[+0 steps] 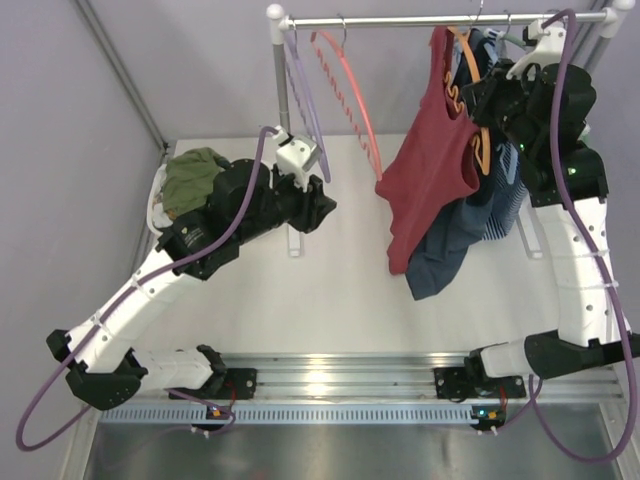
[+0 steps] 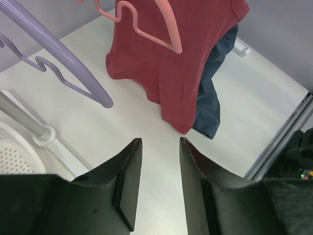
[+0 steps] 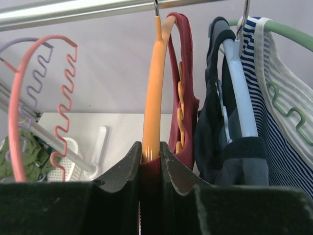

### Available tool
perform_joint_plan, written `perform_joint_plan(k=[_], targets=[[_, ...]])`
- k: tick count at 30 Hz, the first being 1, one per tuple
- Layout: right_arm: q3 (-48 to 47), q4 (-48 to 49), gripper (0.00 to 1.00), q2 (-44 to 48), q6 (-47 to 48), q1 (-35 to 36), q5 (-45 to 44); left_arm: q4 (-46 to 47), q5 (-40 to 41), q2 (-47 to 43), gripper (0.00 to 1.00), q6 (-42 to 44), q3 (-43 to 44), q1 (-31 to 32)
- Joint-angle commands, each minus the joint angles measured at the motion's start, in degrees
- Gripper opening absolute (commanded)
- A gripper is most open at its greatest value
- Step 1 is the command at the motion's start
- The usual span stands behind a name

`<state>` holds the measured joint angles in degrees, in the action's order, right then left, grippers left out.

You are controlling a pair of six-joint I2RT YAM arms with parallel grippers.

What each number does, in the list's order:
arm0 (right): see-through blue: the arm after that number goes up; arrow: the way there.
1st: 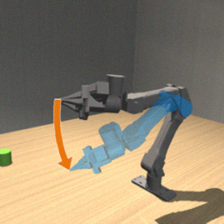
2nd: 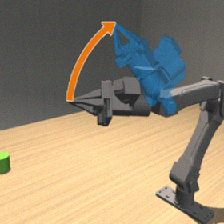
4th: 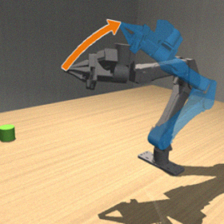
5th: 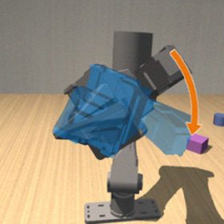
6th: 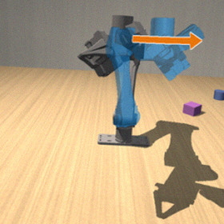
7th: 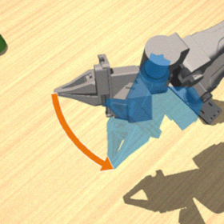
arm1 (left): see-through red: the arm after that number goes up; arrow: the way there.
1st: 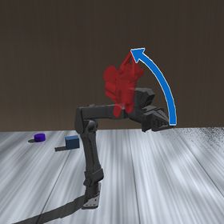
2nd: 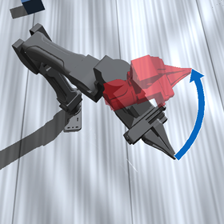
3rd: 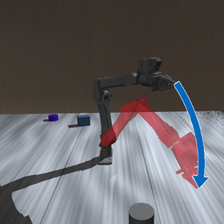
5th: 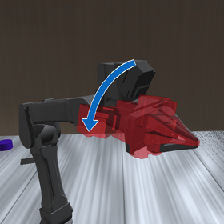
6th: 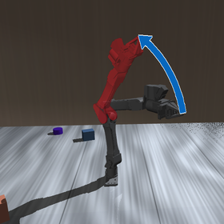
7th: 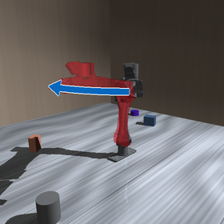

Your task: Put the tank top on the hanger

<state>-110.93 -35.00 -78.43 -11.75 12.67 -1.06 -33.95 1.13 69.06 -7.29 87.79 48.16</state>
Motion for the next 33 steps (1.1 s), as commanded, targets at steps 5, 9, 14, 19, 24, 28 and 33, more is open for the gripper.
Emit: perform_joint_plan(k=[5,9,14,19,24,28,33], targets=[[6.3,10.0,0.01,3.2,-0.6,-1.7,2.5,0.8,-0.1,-0.5,0.41,0.1,-0.4,-1.0],[7.6,8.4,0.14,4.5,-0.8,-1.7,1.9,1.1,0.1,-0.9,0.41,-0.1,-1.1,-1.1],[7.8,5.3,0.6,6.3,-1.7,-1.7,1.5,1.2,0.5,-1.5,0.41,-0.6,-2.1,-1.2],[9.8,2.1,0.94,9.9,-2.7,-1.8,1.8,1.1,1.1,-2.3,0.41,-1.4,-2.9,-1.2],[14.7,-0.1,1.0,16.6,-3.8,-1.7,3.6,0.6,1.8,-3.3,0.41,-2.0,-3.8,-1.2],[19.8,-3.7,1.0,23.2,-5.0,-1.7,4.0,0.4,2.7,-4.6,0.41,-2.6,-5.2,-1.2],[31.4,-5.8,1.0,34.5,-8.2,-1.7,5.5,0.6,4.3,-6.7,0.41,-3.7,-8.4,-1.2]])
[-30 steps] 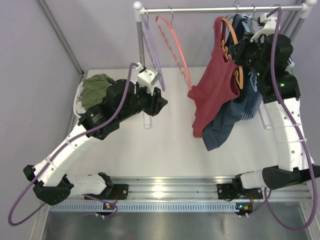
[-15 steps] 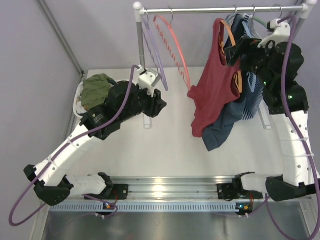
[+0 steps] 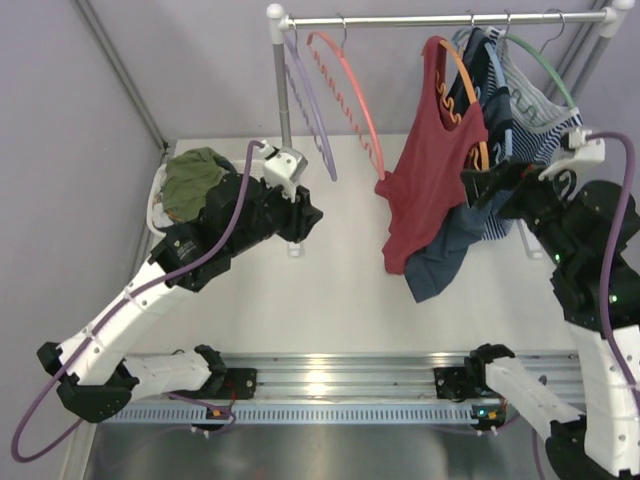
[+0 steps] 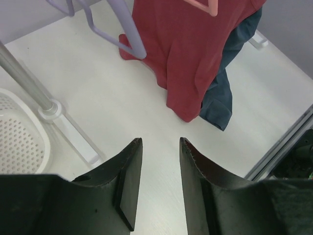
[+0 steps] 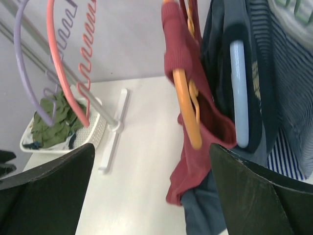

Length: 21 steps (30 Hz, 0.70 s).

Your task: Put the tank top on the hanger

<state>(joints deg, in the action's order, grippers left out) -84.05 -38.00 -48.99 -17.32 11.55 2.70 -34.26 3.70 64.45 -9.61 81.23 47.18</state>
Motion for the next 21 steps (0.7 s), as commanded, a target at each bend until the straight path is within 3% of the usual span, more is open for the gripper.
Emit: perform_joint_plan(k=[1,12,21], targets=[[6.3,-3.4,1.0,6.6,-3.7,-0.6,2.0,1.0,2.0,-2.3,0.41,-1.6,-2.5,-0.2],[30.6,-7.9,1.0,21.5,-9.2,-0.6,0.6,2.4,6.8,-7.4,0.41,-6.9,-13.5,-0.4],[36.9,-6.6,1.0,22.2,-9.7,-0.6,-1.4,2.8,8.0,-9.5,0.4,-9.4,-18.0,-0.5]])
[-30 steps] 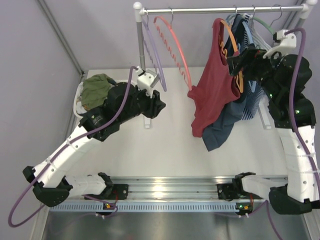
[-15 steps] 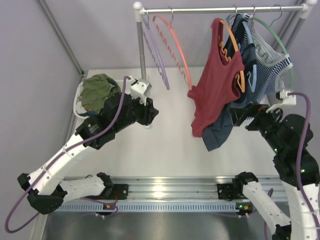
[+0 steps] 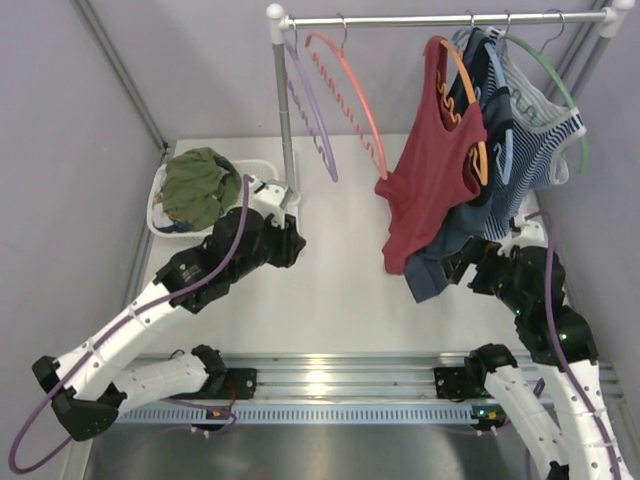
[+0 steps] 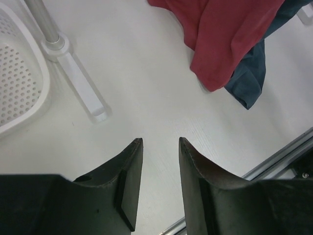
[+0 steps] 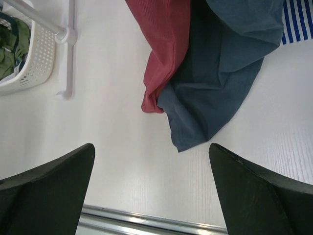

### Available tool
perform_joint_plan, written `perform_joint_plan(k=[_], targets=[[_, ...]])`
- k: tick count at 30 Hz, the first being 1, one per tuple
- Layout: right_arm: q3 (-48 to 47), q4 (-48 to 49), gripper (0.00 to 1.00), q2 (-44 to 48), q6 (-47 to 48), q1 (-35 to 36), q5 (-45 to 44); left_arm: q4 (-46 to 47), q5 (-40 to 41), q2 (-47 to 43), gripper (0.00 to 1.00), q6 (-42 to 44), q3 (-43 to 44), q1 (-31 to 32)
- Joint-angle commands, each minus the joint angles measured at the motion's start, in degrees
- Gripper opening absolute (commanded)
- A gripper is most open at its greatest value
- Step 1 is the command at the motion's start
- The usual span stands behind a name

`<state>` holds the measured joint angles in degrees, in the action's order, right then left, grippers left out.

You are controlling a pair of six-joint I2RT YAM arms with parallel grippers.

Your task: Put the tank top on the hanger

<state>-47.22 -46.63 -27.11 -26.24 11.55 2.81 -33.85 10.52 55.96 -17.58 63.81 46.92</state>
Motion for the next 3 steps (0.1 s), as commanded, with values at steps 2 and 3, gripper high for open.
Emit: perform_joint_plan(k=[2,3], targets=[[-0.2,1.6,1.0,-0.1,-0.6,-0.6,-2.3,2.4,1.1,-0.9,0.4,-1.2,-0.6,-0.2],[-0.1,1.7,1.0,0.0,-0.6,-0.6,-2.5,2.4,1.0,-0.7,0.4,-1.0,-0.4,-0.2]])
